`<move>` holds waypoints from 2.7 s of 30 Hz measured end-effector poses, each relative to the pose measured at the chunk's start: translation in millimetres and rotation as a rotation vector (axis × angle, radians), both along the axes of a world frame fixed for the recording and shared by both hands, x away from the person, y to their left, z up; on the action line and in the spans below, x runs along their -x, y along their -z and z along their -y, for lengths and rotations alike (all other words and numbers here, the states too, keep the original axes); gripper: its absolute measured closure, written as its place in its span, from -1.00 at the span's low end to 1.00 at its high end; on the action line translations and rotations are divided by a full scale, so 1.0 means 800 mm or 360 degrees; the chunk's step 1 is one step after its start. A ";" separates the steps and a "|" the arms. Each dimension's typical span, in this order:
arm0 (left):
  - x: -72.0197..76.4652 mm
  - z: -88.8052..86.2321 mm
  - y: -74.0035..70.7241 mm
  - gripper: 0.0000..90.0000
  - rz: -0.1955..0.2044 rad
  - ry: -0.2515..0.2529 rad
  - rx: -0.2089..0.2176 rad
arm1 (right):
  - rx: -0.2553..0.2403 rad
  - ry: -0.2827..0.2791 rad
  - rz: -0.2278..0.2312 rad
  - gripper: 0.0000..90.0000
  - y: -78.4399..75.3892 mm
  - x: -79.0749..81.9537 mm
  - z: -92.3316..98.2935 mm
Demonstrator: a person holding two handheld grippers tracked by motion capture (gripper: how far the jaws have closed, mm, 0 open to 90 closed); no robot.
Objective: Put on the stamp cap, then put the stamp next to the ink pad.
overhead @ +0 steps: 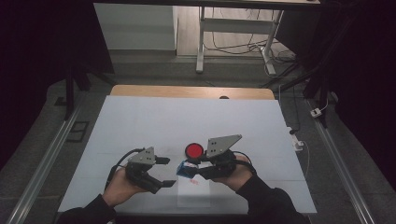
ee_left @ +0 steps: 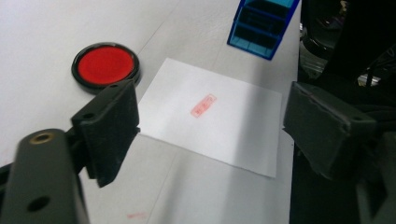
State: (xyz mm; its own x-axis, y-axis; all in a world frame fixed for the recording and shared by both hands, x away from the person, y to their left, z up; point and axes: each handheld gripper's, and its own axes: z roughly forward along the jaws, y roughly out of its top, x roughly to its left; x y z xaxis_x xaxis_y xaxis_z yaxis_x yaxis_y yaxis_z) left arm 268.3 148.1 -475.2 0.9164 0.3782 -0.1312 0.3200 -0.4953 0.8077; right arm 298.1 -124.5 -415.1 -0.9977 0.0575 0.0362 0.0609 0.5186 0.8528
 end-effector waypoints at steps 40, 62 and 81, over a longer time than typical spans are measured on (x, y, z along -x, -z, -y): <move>0.062 -0.076 0.003 -0.98 -0.0135 -0.0474 -0.0010 | 0.0089 0.0264 -0.0003 0.57 0.007 -0.012 0.025; 0.074 -0.102 0.007 -1.00 -0.0134 -0.0634 -0.0105 | 0.0136 0.0455 0.0025 0.57 0.013 -0.031 0.048; 0.085 -0.118 0.005 -1.00 -0.0132 -0.0751 -0.0161 | 0.0278 0.0687 0.0079 0.57 0.030 -0.060 0.079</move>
State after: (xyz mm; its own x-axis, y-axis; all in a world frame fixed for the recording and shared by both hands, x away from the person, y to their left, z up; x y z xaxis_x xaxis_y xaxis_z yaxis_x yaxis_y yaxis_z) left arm 199.9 242.9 -479.0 0.6301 0.7642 -0.1377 0.5896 -0.3555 0.7253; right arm 346.2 -187.9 -439.0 -0.8814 0.4688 -0.0580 0.2641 0.5908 0.7624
